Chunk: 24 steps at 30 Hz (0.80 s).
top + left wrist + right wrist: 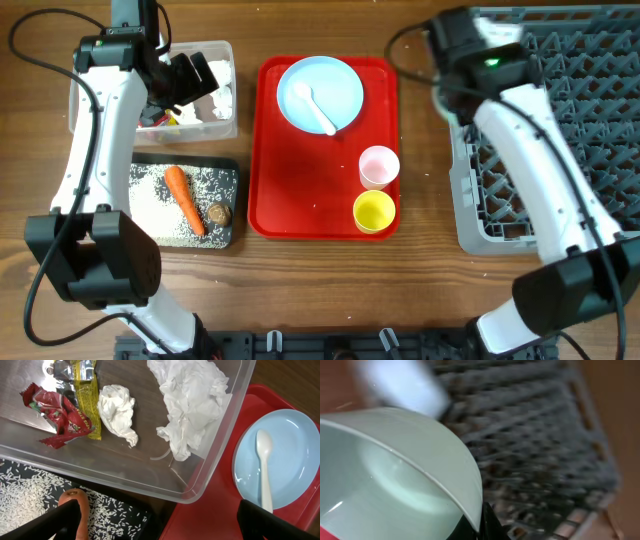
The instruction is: Sort waste into correct bins and load items into the dishwasher rack
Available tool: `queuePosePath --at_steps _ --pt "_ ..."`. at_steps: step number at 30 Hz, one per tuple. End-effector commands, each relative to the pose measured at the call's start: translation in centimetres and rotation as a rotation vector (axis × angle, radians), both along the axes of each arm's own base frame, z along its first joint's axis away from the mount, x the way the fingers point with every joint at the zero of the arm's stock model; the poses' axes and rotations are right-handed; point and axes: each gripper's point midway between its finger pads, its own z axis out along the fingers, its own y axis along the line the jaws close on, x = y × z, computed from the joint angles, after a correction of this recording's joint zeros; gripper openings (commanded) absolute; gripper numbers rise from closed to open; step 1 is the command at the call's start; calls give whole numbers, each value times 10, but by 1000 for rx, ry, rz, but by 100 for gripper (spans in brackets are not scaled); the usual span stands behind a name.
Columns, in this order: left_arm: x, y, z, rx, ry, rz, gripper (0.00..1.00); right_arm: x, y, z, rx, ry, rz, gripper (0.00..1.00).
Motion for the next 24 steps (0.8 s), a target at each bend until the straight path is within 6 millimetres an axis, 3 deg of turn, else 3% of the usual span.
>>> queuePosePath --at_steps 1,4,14,24 --pt "-2 2 9 1 -19 21 100 -8 -62 6 -127 -56 -219 4" --pt "-2 2 9 1 -19 21 100 -12 -87 8 -285 14 -253 4" --pt "-2 2 9 1 -19 21 100 -10 -87 -64 -382 377 -166 4" --pt "-2 2 9 1 -19 21 100 -6 -92 -56 -453 363 -169 4"
